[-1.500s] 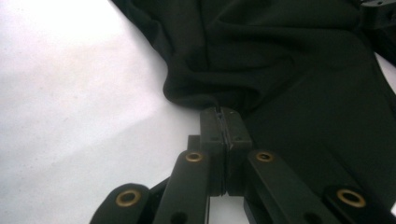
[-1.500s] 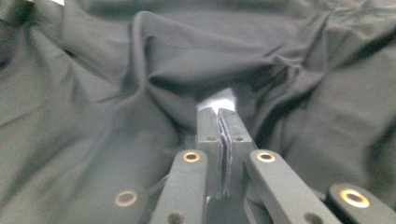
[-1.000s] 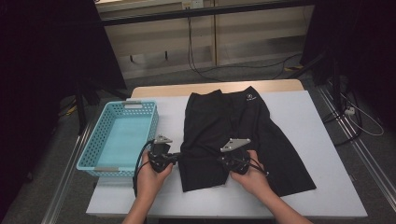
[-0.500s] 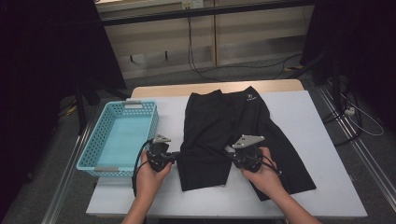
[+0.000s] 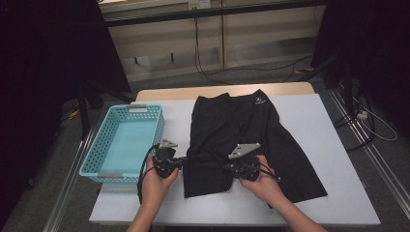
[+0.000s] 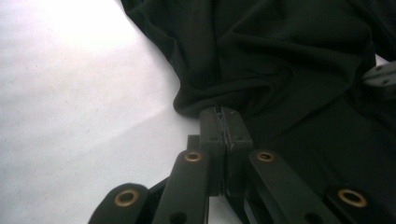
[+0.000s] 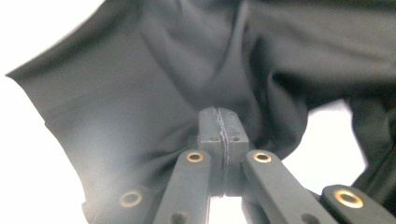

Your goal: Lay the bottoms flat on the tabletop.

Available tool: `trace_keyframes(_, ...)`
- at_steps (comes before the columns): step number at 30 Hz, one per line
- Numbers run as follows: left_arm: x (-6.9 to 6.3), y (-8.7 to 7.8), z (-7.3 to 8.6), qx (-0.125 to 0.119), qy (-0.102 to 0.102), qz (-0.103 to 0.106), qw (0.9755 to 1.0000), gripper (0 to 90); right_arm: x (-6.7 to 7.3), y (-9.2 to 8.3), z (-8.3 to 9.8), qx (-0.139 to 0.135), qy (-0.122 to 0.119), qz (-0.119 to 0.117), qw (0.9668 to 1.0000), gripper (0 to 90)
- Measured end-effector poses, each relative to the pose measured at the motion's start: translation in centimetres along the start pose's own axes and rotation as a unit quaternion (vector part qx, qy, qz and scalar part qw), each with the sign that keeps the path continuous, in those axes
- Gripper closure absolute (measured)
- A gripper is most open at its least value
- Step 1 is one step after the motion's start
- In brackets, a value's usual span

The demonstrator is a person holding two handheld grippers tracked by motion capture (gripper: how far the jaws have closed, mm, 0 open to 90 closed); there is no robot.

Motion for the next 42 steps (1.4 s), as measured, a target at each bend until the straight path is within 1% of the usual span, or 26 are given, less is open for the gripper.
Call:
trace_keyframes(3,0.0,0.1,0.0,-0.001,-0.004,0.002,1.0000,88.8,0.3,-0.4,-1.1,-0.027,0.000,-0.009,0.9996,90.0)
trace_keyframes(5,0.1,0.1,0.0,0.004,-0.002,0.004,1.0000,88.8,0.9,-0.1,-1.7,-0.037,-0.008,-0.013,0.9992,90.0)
trace_keyframes(6,0.0,0.2,0.0,0.004,-0.004,0.005,1.0000,88.9,1.2,0.2,-1.9,-0.036,-0.016,-0.018,0.9991,90.0)
trace_keyframes(8,0.0,0.2,0.1,0.003,-0.002,0.006,1.0000,88.8,1.6,1.1,-2.0,-0.034,-0.036,-0.014,0.9987,87.9)
trace_keyframes(9,0.0,0.2,0.1,0.001,-0.003,0.005,1.0000,88.8,1.8,1.6,-2.0,-0.030,-0.039,-0.018,0.9986,86.3)
trace_keyframes(11,-0.1,0.2,0.1,-0.002,-0.004,0.007,1.0000,88.8,1.9,2.3,-1.7,-0.015,-0.043,-0.016,0.9988,83.6)
trace_keyframes(12,0.0,0.1,0.1,0.006,-0.003,0.013,0.9999,88.8,1.9,2.4,-1.6,-0.011,-0.046,-0.013,0.9988,79.9)
trace_keyframes(13,0.0,0.1,0.1,0.004,-0.006,0.012,0.9999,88.8,1.8,2.4,-1.6,-0.013,-0.042,-0.010,0.9990,74.0)
trace_keyframes(14,0.1,0.2,0.1,0.000,-0.007,0.010,0.9999,88.8,1.7,2.2,-1.7,-0.021,-0.037,-0.004,0.9991,71.6)
trace_keyframes(15,0.1,0.2,0.1,0.001,-0.007,0.012,0.9999,88.7,1.5,1.9,-1.8,-0.028,-0.037,0.000,0.9989,71.2)
trace_keyframes(18,0.0,0.2,0.1,0.002,-0.007,0.014,0.9999,88.7,1.5,0.7,-2.0,-0.046,-0.028,0.001,0.9985,65.1)
trace_keyframes(21,0.1,0.1,0.1,0.005,-0.007,0.018,0.9998,88.7,1.7,-0.6,-1.7,-0.049,-0.034,0.002,0.9982,60.7)
trace_keyframes(23,0.1,0.0,0.1,0.003,-0.010,0.017,0.9998,88.7,1.9,-1.3,-1.3,-0.047,-0.034,-0.004,0.9983,61.0)
trace_keyframes(25,0.2,0.0,0.1,0.005,-0.010,0.017,0.9998,88.7,2.0,-1.8,-1.0,-0.043,-0.034,-0.011,0.9985,65.8)
trace_keyframes(27,0.2,0.2,0.1,0.000,-0.011,0.013,0.9999,88.7,2.1,-1.8,-0.8,-0.037,-0.030,-0.021,0.9987,70.2)
trace_keyframes(29,0.2,0.2,0.1,0.002,-0.012,0.015,0.9998,88.7,2.6,-1.4,-0.5,-0.028,-0.035,-0.036,0.9984,73.1)
trace_keyframes(30,0.2,0.2,0.1,0.002,-0.012,0.014,0.9998,88.7,2.9,-1.1,-0.3,-0.020,-0.042,-0.042,0.9980,73.6)
trace_keyframes(33,0.3,0.1,0.2,0.009,-0.011,0.019,0.9997,88.8,3.6,-0.8,0.0,-0.010,-0.048,-0.056,0.9973,73.9)
trace_keyframes(34,0.2,0.2,0.2,0.006,-0.012,0.016,0.9998,88.8,3.8,-0.7,0.1,-0.007,-0.049,-0.061,0.9969,73.9)
trace_keyframes(35,0.2,0.2,0.2,0.009,-0.012,0.017,0.9997,88.8,4.0,-0.6,0.3,-0.004,-0.052,-0.064,0.9966,72.9)
trace_keyframes(36,0.2,0.3,0.2,0.007,-0.013,0.016,0.9998,88.8,4.1,-0.4,0.4,-0.002,-0.053,-0.065,0.9964,71.6)
trace_keyframes(38,0.1,0.3,0.2,0.008,-0.011,0.016,0.9998,88.8,4.4,0.1,0.8,0.006,-0.057,-0.075,0.9956,68.8)
trace_keyframes(39,0.1,0.3,0.2,0.009,-0.010,0.016,0.9998,88.8,4.5,0.4,0.9,0.009,-0.061,-0.071,0.9956,67.6)
trace_keyframes(40,0.0,0.3,0.2,0.007,-0.011,0.016,0.9998,88.8,4.6,0.6,0.9,0.002,-0.063,-0.067,0.9958,66.8)
trace_keyframes(41,0.0,0.3,0.2,0.005,-0.012,0.015,0.9998,88.8,4.6,0.7,0.8,0.000,-0.061,-0.066,0.9959,66.5)
trace_keyframes(42,0.0,0.3,0.2,0.008,-0.012,0.016,0.9998,88.8,4.6,0.8,0.7,0.002,-0.067,-0.065,0.9956,67.3)
Point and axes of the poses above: each handheld gripper's, and its own axes: y roughly forward along the jaws, z roughly out of its underside, x roughly to its left, the point moved 4 cm from there along y, roughly forward along the jaws, and after that the axes turned 4 degrees about -y, right-handed, at the moved point
